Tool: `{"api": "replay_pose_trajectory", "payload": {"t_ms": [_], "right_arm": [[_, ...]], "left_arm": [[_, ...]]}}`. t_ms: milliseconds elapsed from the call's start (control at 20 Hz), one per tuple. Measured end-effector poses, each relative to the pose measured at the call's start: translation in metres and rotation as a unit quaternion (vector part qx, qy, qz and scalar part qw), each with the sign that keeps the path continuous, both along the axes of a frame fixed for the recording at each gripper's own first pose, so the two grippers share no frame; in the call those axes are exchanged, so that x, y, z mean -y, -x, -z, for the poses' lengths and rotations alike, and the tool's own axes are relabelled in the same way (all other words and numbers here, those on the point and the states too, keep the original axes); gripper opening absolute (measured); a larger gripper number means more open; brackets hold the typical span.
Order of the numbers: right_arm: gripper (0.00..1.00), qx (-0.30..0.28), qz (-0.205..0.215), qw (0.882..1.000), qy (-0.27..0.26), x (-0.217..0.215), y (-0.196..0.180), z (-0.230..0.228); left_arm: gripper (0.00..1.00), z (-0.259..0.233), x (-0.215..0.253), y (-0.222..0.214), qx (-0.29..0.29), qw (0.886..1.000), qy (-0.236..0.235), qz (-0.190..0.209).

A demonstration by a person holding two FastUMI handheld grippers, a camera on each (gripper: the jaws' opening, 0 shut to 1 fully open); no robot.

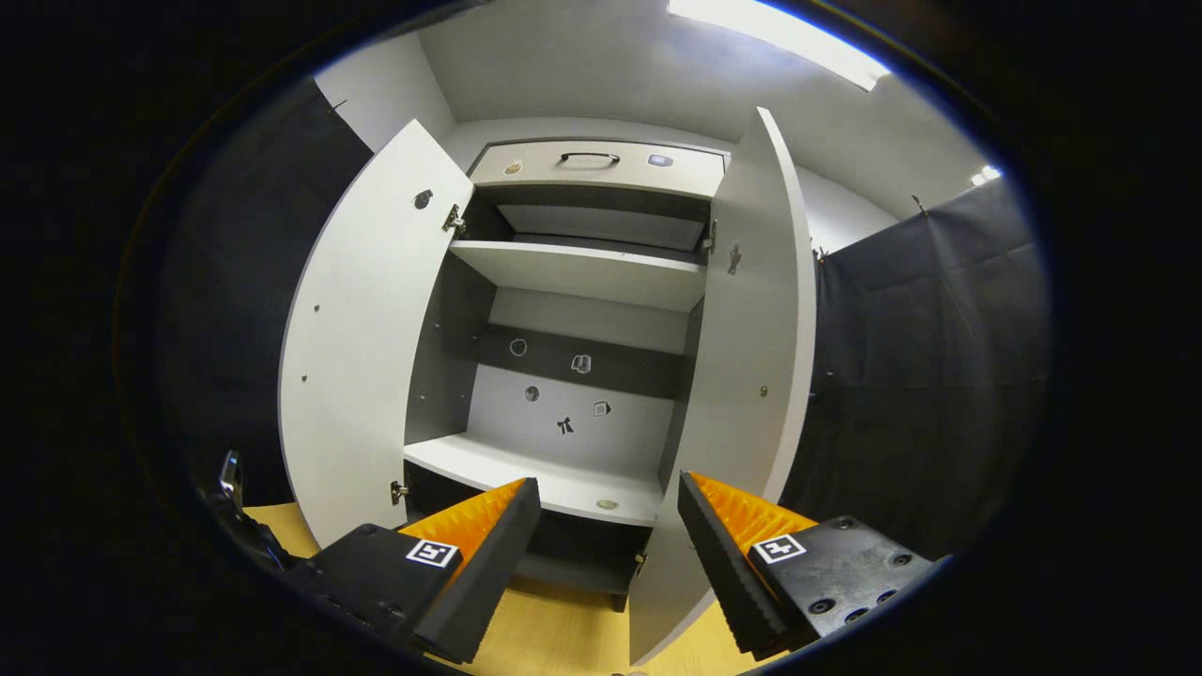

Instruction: Grasp the bottle in the cabinet with the left hand and place it on the coaster, then close the right door with the right hand and the left door with the left hand.

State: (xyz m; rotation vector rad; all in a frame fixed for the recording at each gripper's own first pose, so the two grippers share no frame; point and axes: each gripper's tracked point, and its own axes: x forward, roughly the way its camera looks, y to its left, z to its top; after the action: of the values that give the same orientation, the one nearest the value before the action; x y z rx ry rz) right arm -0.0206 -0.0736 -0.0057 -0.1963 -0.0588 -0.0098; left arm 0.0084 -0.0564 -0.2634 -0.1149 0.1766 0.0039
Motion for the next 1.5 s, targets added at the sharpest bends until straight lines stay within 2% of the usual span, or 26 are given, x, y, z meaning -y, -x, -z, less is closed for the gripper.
{"api": "replay_pose_trajectory", "payload": {"t_ms": [300, 750, 1050, 1350, 1500], "right_arm": [[0.98, -0.006, 0.028, 1.0, 0.011, 0.016, 0.016, 0.026], [0.98, -0.013, 0.039, 0.999, 0.017, 0.024, 0.015, 0.041], [0.98, -0.021, 0.035, 0.999, 0.02, 0.023, 0.01, 0.047], [0.98, -0.018, 0.038, 0.999, 0.024, 0.025, 0.006, 0.044], [0.98, -0.029, 0.034, 0.999, 0.023, 0.022, 0.002, 0.051]], "left_arm": [[0.77, 0.051, -0.002, -0.003, -0.01, 0.999, -0.032, 0.007], [0.79, 0.078, -0.003, -0.001, -0.024, 0.999, -0.03, 0.015], [0.8, 0.085, 0.005, -0.003, -0.019, 0.998, -0.049, 0.026], [0.85, 0.111, 0.005, 0.008, -0.051, 0.997, -0.044, 0.022], [0.94, 0.105, 0.004, 0.005, -0.041, 0.997, -0.054, 0.023]]}}
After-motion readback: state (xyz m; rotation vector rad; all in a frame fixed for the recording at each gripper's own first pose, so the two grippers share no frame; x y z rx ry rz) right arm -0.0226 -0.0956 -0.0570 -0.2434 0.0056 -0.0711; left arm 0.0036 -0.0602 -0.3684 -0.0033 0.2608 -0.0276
